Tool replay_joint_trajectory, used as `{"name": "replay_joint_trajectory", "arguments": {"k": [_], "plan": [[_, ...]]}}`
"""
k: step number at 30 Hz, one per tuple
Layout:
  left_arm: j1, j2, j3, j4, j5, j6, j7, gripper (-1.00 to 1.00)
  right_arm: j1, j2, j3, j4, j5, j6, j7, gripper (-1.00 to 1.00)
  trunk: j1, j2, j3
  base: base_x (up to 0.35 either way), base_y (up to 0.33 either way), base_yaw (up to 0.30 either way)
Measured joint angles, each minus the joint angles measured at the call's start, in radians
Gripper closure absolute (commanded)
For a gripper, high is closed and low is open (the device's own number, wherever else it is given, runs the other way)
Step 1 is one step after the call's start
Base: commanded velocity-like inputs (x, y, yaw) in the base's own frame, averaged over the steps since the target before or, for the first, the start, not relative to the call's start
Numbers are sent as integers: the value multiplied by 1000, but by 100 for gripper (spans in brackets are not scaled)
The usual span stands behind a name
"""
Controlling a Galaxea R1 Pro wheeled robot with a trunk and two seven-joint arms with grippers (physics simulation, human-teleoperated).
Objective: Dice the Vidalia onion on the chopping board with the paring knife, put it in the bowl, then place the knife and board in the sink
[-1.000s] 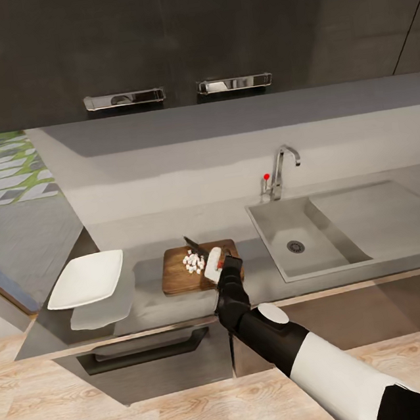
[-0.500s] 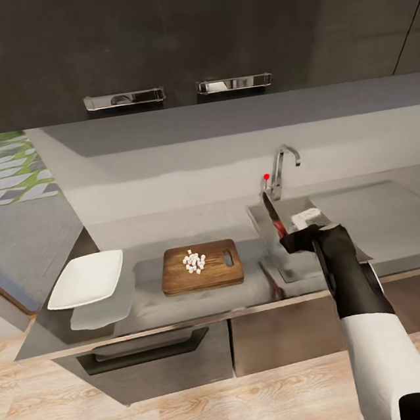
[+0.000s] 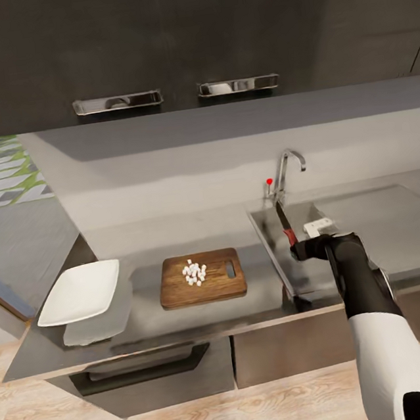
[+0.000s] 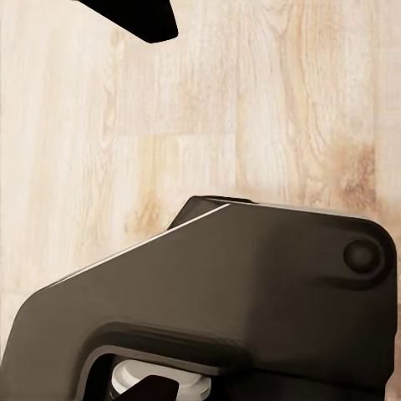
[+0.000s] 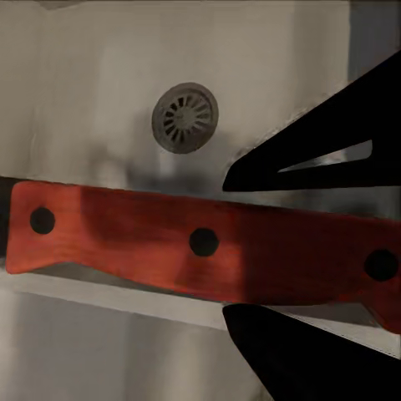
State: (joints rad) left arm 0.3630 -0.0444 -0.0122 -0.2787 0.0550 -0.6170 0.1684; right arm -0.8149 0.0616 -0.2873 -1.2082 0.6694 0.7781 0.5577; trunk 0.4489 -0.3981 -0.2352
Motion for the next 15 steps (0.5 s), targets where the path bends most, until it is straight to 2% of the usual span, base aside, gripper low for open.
{"name": "replay_joint_trajectory", "arguments": {"k": [5, 9, 15], "plan": [[0, 0, 0, 0, 1, 0, 0, -100, 0, -1, -3, 94, 0, -43, -2, 100, 0, 0, -1, 254, 0, 0], [0, 0, 0, 0, 1, 0, 0, -100, 0, -3, -56, 161, 1, -69, -4, 100, 0, 0, -5, 121, -44, 0], [0, 0, 0, 0, 1, 0, 0, -100, 0, -3, -72, 197, 1, -88, -5, 100, 0, 0, -13, 102, -161, 0]]}}
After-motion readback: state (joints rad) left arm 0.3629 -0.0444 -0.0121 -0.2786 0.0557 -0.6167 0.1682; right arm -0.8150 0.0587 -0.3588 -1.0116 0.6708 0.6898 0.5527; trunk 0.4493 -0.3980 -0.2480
